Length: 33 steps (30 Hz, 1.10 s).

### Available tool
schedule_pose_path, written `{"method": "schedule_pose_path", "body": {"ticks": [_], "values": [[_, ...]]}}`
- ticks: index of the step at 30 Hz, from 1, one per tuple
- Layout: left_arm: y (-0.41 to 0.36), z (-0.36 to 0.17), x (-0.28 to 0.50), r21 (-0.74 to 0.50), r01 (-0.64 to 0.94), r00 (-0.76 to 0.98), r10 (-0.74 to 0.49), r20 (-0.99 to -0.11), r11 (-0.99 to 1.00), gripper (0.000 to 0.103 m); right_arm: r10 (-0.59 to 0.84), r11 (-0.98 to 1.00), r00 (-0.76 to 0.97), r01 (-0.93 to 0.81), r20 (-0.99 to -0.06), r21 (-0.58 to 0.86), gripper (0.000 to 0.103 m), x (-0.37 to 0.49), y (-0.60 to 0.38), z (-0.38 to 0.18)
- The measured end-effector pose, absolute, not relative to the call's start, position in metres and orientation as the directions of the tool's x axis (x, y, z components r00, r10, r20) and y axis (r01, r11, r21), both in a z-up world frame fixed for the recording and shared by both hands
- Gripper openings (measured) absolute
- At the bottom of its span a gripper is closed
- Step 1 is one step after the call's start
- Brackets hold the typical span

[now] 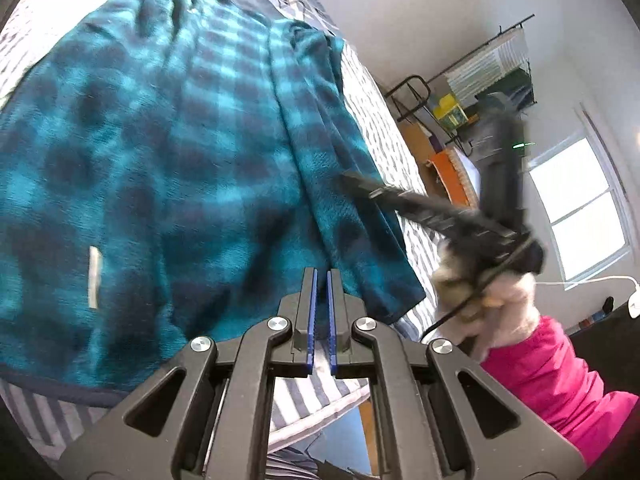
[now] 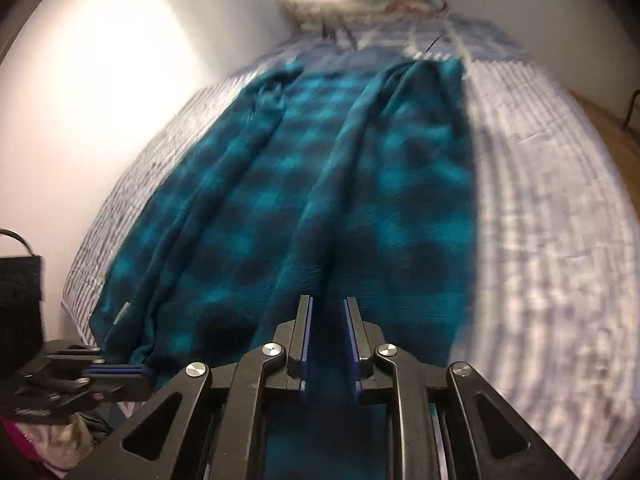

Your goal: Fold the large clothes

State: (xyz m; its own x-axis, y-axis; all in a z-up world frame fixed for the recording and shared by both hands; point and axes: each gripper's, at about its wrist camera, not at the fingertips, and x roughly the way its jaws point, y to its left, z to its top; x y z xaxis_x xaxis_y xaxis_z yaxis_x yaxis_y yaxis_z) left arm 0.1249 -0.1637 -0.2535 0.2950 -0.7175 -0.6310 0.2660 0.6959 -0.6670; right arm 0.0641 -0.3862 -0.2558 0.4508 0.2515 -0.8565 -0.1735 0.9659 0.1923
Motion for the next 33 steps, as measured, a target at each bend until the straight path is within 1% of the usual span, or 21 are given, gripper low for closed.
{"method": "schedule_pose_path", "body": {"ticks": [3,5,7,10,12,17,19,22,25,30,33], "values": [[-0.152,-0.253,0.127,-0.671,0.236,0.318,-0.709,-0.63,0.703,0.001,0.343,0.937,0.388,-0.209,-0.856,0.28,0.015,0.068,-0.359,-0.278],[-0.147,-0.254,0.13,-0.672,0.22,0.329,-0.703,-0.631,0.707,0.001,0.355,0.924,0.366,-0.276,-0.861,0.264,0.016,0.064,-0.34,-0.28],[-0.149,-0.255,0.135,-0.676,0.213,0.333,-0.703,-0.628,0.705,0.001,0.393,0.902,0.348,-0.325,-0.851,0.284,0.016,0.06,-0.336,-0.272],[-0.16,-0.252,0.138,-0.68,0.235,0.328,-0.715,-0.617,0.694,0.001,0.481,0.868,0.345,-0.313,-0.806,0.385,0.019,0.055,-0.359,-0.248],[-0.178,-0.247,0.14,-0.673,0.279,0.31,-0.728,-0.611,0.684,0.001,0.512,0.855,0.366,-0.306,-0.777,0.419,0.019,0.056,-0.38,-0.23],[-0.232,-0.235,0.144,-0.617,0.418,0.264,-0.739,-0.62,0.667,0.001,0.423,0.904,0.462,-0.277,-0.78,0.326,0.02,0.082,-0.423,-0.181],[-0.247,-0.238,0.146,-0.589,0.451,0.253,-0.728,-0.637,0.671,0.001,0.382,0.92,0.483,-0.275,-0.788,0.278,0.02,0.099,-0.429,-0.171],[-0.265,-0.251,0.151,-0.567,0.478,0.21,-0.714,-0.668,0.671,0.001,0.353,0.931,0.494,-0.265,-0.794,0.249,0.019,0.131,-0.435,-0.165],[-0.267,-0.266,0.151,-0.559,0.464,0.186,-0.693,-0.697,0.687,0.001,0.321,0.943,0.505,-0.249,-0.801,0.22,0.019,0.169,-0.434,-0.171],[-0.255,-0.274,0.156,-0.577,0.431,0.189,-0.695,-0.694,0.694,0.001,0.27,0.954,0.505,-0.253,-0.82,0.159,0.017,0.237,-0.415,-0.196],[-0.247,-0.271,0.158,-0.571,0.433,0.201,-0.693,-0.693,0.697,0.001,0.217,0.964,0.483,-0.244,-0.848,0.108,0.016,0.273,-0.403,-0.22]]}}
